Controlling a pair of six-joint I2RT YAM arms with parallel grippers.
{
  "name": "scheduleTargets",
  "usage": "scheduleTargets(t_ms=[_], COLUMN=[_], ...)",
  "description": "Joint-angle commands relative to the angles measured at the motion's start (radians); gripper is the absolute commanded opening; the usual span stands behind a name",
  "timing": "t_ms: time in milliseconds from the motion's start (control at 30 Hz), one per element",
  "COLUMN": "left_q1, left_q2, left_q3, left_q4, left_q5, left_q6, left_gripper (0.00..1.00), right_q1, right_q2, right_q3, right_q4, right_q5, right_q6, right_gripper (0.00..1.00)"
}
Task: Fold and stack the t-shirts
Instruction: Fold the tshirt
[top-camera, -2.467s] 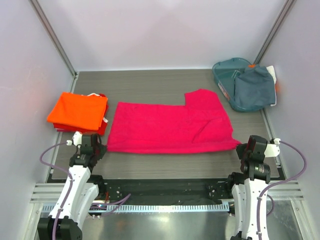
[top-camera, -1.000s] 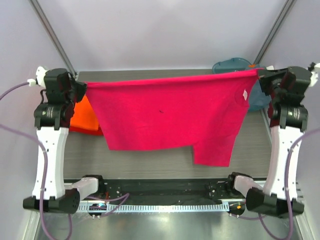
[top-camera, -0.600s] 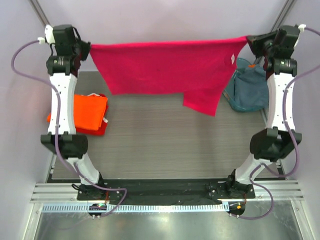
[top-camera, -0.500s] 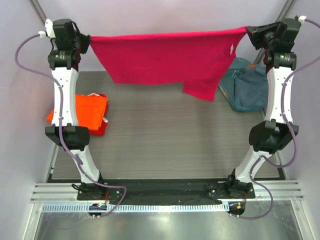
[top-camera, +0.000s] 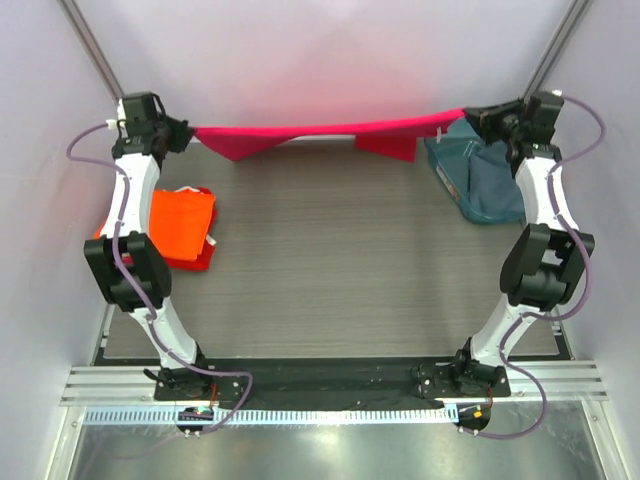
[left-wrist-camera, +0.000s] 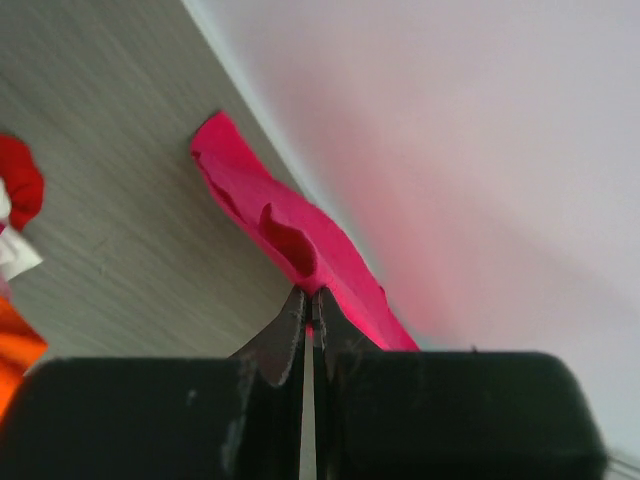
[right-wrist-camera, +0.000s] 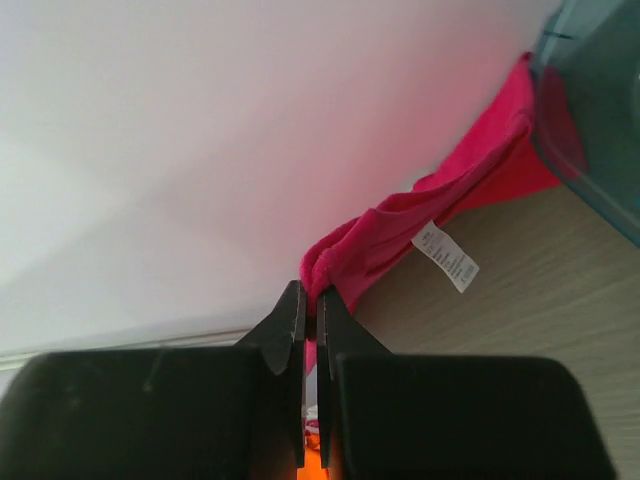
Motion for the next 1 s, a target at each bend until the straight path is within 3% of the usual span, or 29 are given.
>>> scheduleTargets(t_ms=[0,367,667,967], left_q1=[0.024,0.034,0.034,0.033], left_q2=[-0.147,-0.4,-0.612,-0.846], left_q3=[-0.145,-0.723,-0.963,-1.211], left_q4=[0.168,0.3,0.266,0.226], left_q5=[0.027,0.067,0.08,0.122], left_q6=[0.02,0.046,0.096,0.099], left_gripper=[0.0,0.0,0.0,0.0], right_q1=[-0.049,-0.118,-0.15,-0.249], right_q2=[-0.154,-0.377,-0.539,-0.708], right_q3=[-0.172,-0.677,-1.008,-1.196], right_q4=[0.175,0.211,0.215,0.157], right_q5=[-0.007,-0.063,-0.069,-0.09], right_q6=[0.013,-0.076,-0.15,-0.251], right_gripper=[0.01,0.01,0.01,0.01])
